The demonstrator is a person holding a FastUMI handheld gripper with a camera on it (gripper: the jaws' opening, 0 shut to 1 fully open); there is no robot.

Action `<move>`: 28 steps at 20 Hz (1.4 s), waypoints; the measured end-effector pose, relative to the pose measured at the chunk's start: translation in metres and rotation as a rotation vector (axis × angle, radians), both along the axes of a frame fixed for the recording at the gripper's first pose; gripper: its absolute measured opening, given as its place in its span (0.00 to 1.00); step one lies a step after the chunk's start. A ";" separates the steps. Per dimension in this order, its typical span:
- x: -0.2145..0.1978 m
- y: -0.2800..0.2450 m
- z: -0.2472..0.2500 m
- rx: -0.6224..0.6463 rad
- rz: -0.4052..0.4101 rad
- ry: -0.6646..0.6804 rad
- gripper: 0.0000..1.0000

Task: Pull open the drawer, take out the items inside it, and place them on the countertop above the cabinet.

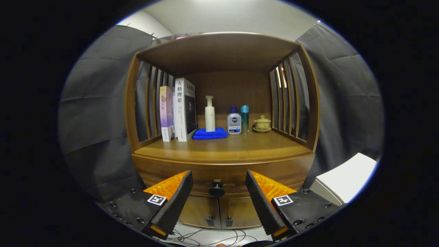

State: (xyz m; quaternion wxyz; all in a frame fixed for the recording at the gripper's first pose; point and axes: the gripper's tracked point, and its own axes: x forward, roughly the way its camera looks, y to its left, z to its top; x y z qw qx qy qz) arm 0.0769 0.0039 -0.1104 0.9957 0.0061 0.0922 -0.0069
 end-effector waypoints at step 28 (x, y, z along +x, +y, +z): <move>0.090 0.014 -0.100 -0.032 -0.006 0.155 0.38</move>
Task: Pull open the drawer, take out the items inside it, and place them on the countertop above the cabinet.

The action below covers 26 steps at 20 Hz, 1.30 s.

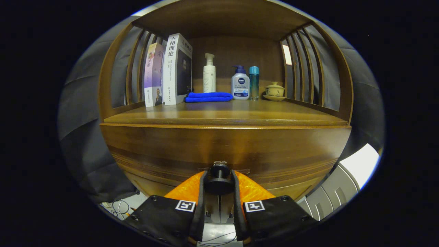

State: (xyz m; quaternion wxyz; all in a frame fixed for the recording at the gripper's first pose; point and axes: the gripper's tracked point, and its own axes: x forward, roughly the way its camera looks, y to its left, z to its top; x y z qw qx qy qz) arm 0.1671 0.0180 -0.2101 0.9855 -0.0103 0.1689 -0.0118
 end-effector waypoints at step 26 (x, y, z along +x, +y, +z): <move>-0.097 0.004 0.000 -0.031 0.074 -0.026 0.22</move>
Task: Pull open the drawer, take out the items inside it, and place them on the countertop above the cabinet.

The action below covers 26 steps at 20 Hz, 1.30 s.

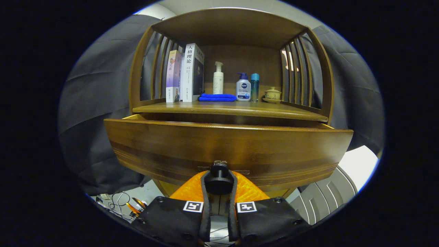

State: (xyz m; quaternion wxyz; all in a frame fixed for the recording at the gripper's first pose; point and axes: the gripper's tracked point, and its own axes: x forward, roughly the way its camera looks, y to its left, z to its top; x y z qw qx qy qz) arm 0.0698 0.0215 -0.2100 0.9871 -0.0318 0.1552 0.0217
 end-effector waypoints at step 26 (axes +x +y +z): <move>-0.089 0.007 -0.011 -0.017 0.083 0.037 0.28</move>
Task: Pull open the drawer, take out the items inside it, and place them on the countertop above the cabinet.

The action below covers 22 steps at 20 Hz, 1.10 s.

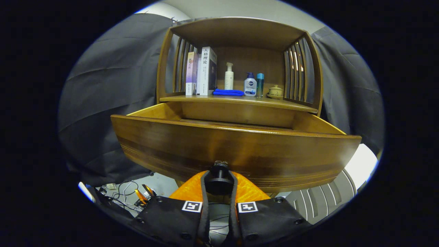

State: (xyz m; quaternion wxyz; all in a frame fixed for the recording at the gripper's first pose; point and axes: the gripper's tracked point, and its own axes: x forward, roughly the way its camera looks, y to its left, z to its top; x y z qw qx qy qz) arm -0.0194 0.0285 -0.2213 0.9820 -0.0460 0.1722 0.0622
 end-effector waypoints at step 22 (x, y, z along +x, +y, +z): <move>-0.010 -0.086 0.120 -0.006 0.056 0.003 1.00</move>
